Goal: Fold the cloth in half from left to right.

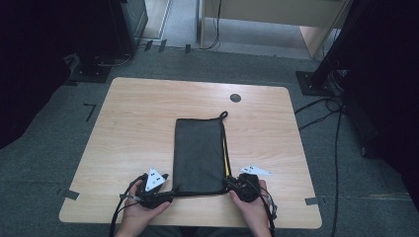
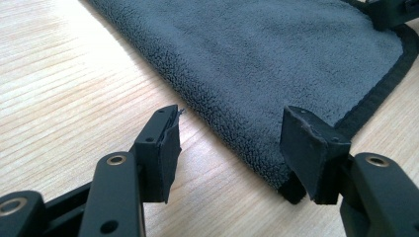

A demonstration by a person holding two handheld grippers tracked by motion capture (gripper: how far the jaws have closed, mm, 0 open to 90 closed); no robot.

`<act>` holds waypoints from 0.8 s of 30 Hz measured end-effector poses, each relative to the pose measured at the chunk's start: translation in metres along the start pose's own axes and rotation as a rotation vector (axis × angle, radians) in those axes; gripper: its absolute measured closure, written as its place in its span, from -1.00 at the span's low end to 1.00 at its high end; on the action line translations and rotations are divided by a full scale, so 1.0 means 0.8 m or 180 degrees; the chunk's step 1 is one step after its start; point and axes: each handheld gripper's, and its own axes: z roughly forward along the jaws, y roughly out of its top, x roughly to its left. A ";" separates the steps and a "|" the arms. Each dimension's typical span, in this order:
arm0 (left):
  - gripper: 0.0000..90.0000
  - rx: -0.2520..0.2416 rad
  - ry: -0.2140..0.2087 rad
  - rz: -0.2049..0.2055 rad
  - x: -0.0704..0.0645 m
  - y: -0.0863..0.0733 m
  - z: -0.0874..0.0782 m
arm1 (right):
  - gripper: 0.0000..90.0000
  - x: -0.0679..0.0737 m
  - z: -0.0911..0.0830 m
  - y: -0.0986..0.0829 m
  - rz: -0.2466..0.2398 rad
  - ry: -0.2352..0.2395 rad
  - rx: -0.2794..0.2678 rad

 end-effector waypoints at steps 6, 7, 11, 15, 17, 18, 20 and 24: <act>-0.09 -0.0012 -0.0027 0.0013 0.002 0.002 -0.003 | 0.97 0.007 -0.013 0.007 -0.0018 -0.0079 -0.0077; -0.09 -0.0016 -0.0027 0.0016 0.002 0.002 -0.004 | 0.97 0.007 -0.017 0.008 -0.0024 -0.0087 -0.0089; -0.09 0.0002 -0.0060 0.0032 0.001 0.002 -0.003 | 0.96 0.002 -0.027 0.010 -0.0048 -0.0198 -0.0085; -0.07 0.0023 -0.0083 0.0061 -0.003 0.002 -0.001 | 0.87 -0.007 -0.018 0.003 -0.0041 -0.0295 0.0077; -0.06 0.0044 -0.0085 0.0062 -0.004 0.001 0.000 | 0.66 -0.005 -0.016 0.001 -0.0139 -0.0394 0.0117; -0.05 0.0061 -0.0081 0.0054 -0.004 0.001 0.000 | 0.62 -0.004 -0.017 0.002 -0.0174 -0.0459 0.0105; -0.03 0.0090 -0.0073 0.0027 -0.004 0.000 0.002 | 0.60 -0.003 -0.021 0.003 -0.0170 -0.0435 0.0076; -0.01 0.0149 -0.0023 -0.0017 -0.002 0.000 0.004 | 0.53 -0.003 -0.024 -0.003 -0.0198 -0.0485 0.0118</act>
